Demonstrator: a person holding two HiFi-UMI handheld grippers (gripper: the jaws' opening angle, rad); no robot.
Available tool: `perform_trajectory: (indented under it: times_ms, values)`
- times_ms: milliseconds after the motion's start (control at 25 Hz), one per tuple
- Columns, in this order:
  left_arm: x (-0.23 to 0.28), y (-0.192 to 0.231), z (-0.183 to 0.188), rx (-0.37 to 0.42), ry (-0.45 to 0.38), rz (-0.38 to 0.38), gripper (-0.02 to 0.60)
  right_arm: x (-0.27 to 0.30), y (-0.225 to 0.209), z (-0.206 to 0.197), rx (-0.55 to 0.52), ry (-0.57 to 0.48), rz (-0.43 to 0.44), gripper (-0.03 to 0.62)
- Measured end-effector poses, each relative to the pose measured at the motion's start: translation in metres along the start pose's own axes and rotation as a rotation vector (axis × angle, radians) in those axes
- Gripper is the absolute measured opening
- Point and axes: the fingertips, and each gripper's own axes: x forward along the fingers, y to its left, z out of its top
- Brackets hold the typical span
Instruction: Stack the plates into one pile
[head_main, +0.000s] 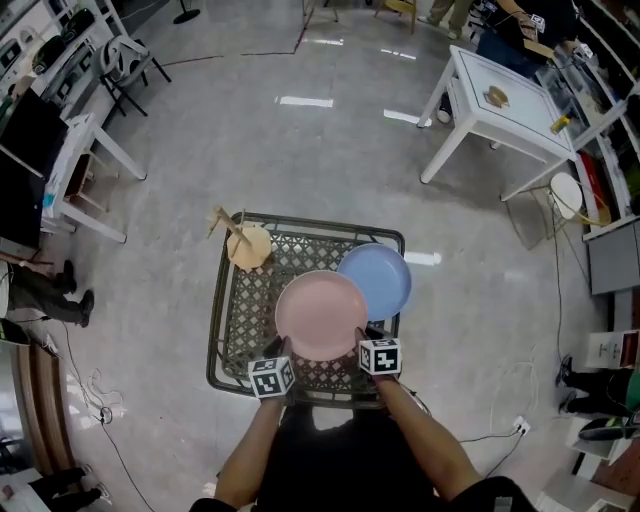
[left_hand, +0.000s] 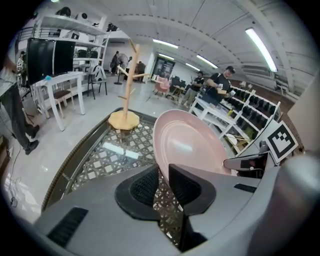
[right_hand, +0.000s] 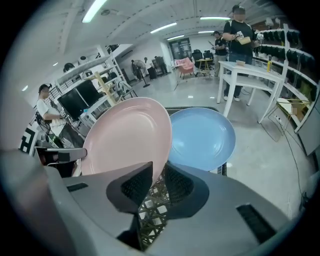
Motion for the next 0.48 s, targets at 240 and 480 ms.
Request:
perform_trajectory:
  times_ms: [240, 480]
  values:
    - [0.027, -0.049, 0.016, 0.016, -0.005, -0.025, 0.072, -0.015, -0.052, 0.015, 0.016, -0.017, -0.023, 0.074]
    - [0.054, -0.09, 0.027, 0.033, 0.005, -0.051, 0.072, -0.022, -0.1, 0.028, 0.034, -0.03, -0.038, 0.072]
